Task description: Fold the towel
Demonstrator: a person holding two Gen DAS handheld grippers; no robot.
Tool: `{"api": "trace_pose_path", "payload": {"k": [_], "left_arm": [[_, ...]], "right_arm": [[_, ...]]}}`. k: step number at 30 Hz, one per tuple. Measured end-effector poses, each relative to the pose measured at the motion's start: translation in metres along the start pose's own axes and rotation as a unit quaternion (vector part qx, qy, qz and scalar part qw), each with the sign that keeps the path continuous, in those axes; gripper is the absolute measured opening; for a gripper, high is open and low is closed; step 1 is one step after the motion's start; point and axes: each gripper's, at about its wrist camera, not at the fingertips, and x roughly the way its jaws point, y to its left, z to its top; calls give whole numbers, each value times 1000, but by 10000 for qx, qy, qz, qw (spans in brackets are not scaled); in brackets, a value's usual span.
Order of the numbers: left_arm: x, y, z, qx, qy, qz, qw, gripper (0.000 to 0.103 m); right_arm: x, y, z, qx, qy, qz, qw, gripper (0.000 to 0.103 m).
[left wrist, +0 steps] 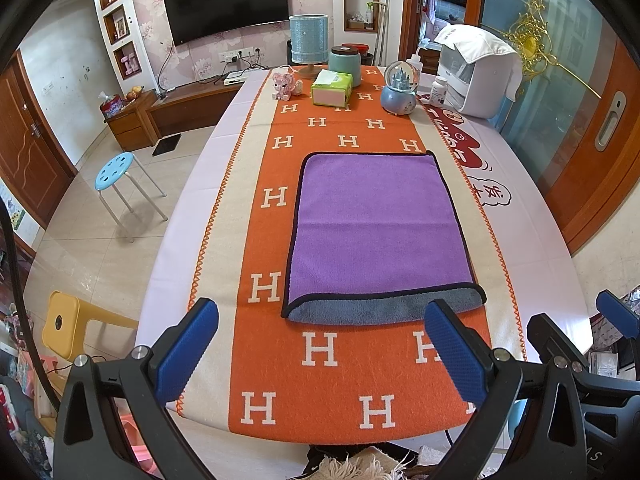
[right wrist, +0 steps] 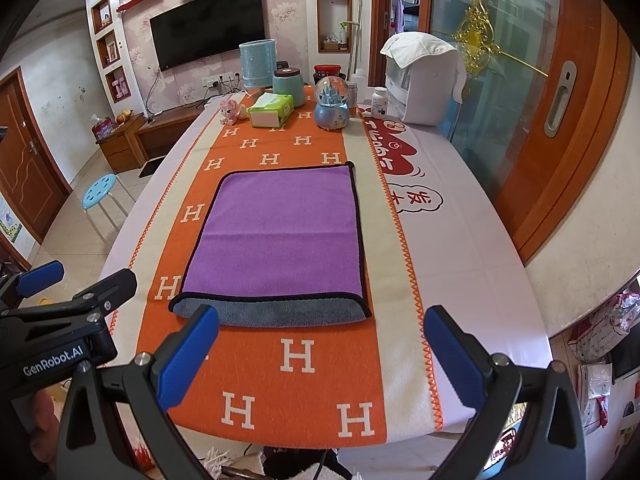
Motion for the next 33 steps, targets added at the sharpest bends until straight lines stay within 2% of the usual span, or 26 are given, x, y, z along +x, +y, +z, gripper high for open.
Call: {"api": "trace_pose_path", "payload": {"k": [20,29,33], "left_arm": [[0,0,4,-2,36,-16,10000,102],[19,8,7,-29,121,-47,9999,102],[26,10,11,-33,133,-125,9998,102]], "right_arm": [[3,-3,-1,6,15,5,10000,102],[20,9,3,-17,114,19,9999,102],[22,2,7,-13,154,16,9999,100]]}}
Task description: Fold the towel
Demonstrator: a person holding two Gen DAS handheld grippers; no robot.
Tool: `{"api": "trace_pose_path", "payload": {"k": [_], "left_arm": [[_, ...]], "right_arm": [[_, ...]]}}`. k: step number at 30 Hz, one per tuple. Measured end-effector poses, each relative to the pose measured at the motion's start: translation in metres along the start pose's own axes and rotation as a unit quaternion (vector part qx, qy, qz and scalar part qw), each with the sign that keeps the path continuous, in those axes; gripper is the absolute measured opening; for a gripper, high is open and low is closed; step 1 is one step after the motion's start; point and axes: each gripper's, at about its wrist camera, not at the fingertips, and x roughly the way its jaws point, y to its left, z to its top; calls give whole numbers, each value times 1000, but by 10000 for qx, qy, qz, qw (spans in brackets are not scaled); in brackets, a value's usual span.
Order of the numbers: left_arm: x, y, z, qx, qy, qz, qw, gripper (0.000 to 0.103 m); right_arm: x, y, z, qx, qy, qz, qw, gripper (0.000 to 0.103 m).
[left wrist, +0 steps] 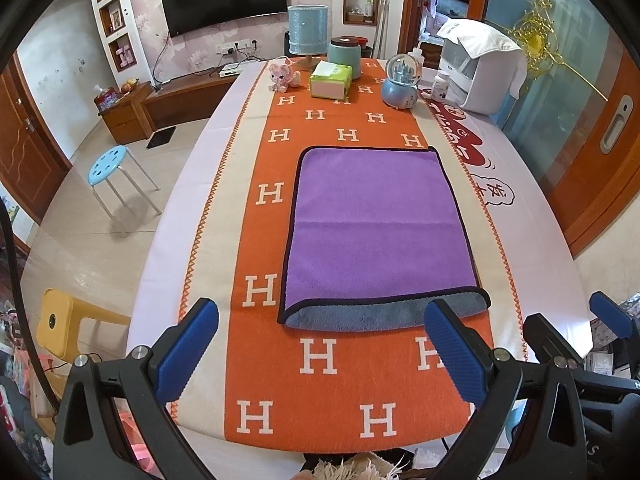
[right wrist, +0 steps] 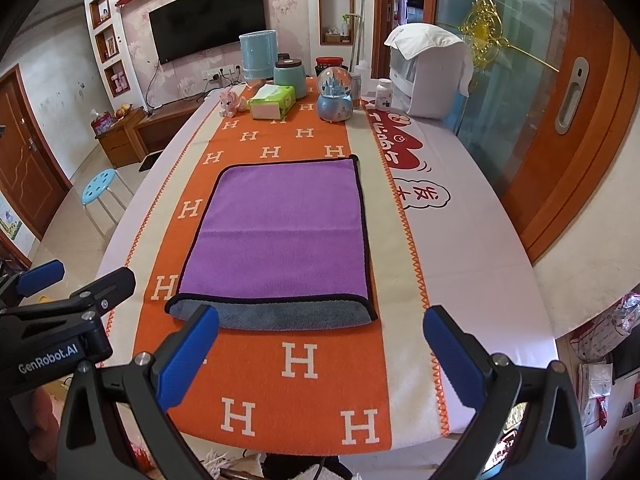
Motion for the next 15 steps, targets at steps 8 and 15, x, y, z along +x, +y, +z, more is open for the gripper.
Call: {"api": "trace_pose_path", "payload": {"k": [8,15], "left_arm": [[22,14,5,-13,-31,218,9998,102],[48,31,3,-179,263,131,9994,100]], "right_arm": [[22,-14,4,115,208,-85,9997,91],[39,-21,4,-39,251,-140,9996,88]]}}
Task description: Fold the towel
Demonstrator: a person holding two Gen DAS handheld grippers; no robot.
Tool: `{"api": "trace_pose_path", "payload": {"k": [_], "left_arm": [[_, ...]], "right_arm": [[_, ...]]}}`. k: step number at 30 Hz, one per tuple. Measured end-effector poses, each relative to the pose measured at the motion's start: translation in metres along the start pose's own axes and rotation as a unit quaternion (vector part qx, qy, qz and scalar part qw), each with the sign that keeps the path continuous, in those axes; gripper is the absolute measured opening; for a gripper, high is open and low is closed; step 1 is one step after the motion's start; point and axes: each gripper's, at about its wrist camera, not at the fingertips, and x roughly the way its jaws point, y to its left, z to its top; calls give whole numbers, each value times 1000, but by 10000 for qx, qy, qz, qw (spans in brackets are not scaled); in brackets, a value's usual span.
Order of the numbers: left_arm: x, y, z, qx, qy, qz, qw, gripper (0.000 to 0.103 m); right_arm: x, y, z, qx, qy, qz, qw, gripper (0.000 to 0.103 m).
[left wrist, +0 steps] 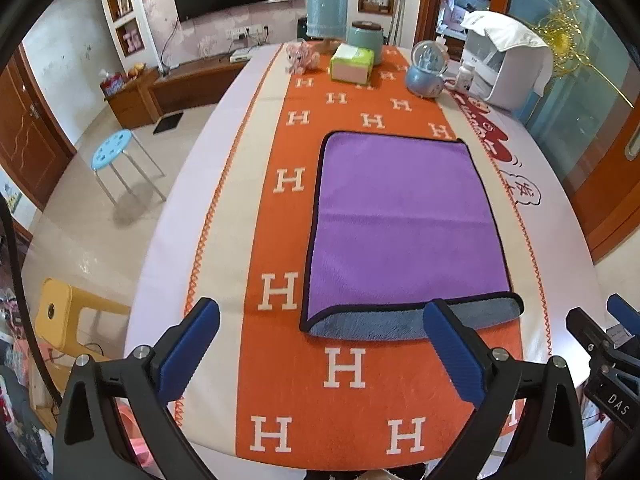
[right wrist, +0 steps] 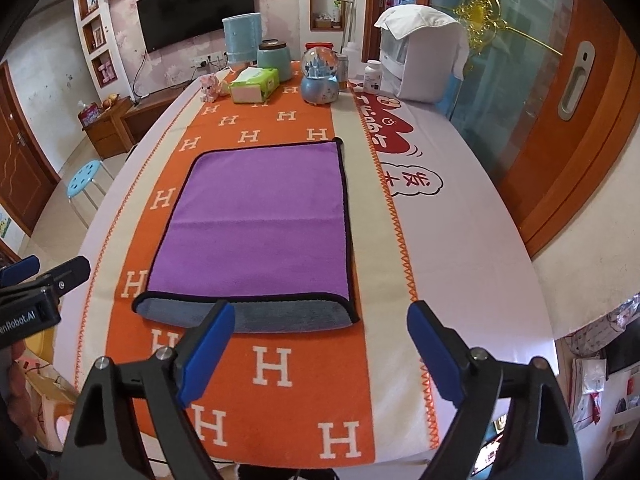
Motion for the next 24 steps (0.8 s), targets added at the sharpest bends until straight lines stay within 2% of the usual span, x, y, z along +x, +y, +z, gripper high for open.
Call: {"api": "trace_pose_path", "payload": {"k": [5,9,11,15,22,24], "left_arm": [[14,8,-6,45,30,-41,10000,99],[28,11,-10,297,109,-164,9994,98],[38,12,-14,443,174,-294,9984,89],[59,13,-18,656,350,-506,9959,82],[100,17,-20,819,663,-923,9901,57],[111,19,-20,862,767,-1017,9881,53]], "right_arm": [[13,-8,-1,-126,12,76,9999,87],[29,-16,-3,-251,55,232,9994,79],[40,-22,-5,-340,110,380,9986,76],[59,-28,-9,-602,202,542,9965,63],[96,-32,-15,-1150,460,880,9884,51],[106,-33,-16,-1274,534,988,9855,49]]}}
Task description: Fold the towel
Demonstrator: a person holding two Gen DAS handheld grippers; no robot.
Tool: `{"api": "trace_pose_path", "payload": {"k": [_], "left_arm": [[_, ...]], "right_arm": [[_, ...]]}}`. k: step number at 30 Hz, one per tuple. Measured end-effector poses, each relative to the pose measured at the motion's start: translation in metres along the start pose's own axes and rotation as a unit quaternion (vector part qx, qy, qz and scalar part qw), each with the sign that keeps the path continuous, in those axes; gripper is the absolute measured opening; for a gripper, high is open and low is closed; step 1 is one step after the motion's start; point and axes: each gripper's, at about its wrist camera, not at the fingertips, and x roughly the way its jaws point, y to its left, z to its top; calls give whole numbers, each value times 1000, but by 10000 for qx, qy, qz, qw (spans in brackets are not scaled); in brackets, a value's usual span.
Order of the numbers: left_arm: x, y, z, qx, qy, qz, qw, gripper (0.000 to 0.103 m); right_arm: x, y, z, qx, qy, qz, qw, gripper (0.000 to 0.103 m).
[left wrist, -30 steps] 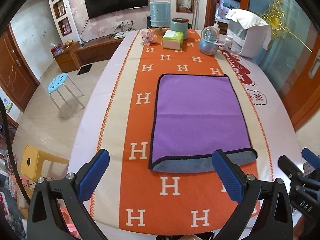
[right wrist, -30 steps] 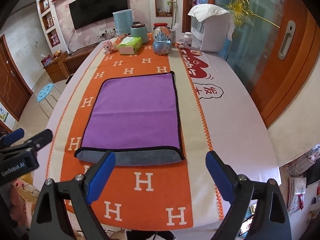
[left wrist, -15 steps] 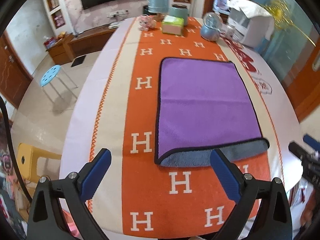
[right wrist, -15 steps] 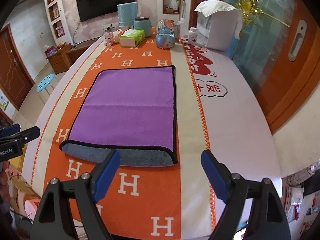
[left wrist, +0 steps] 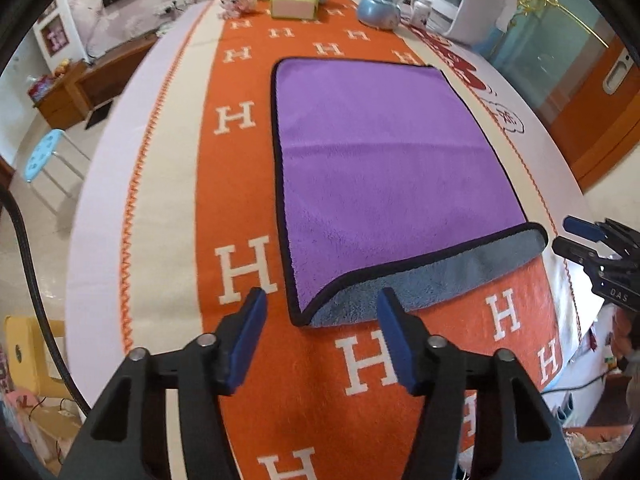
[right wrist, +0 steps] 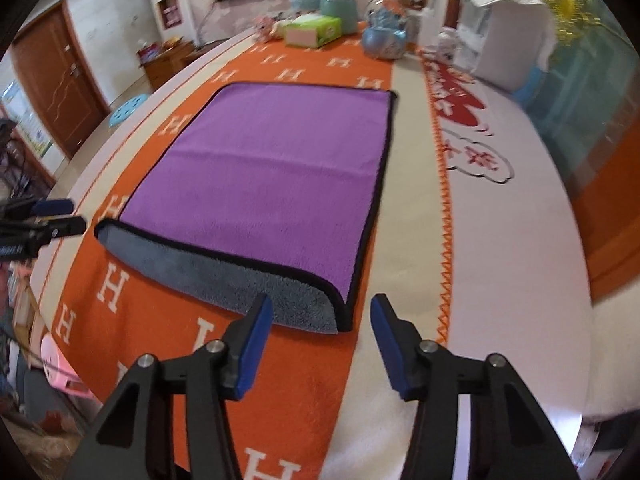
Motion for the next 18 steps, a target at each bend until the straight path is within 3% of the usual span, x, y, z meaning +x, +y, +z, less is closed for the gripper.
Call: {"api": "trace_pose_path", "payload": {"k": [13,18], "left_arm": [[23,-13,10,954,214,-306,9947,50],[28,-15,14,1030,297,-412,9934,50]], "right_arm": [[27,-17,13,-408,307,812,9954,41],[31,-18,15,-505,423,947,9933,35]]}}
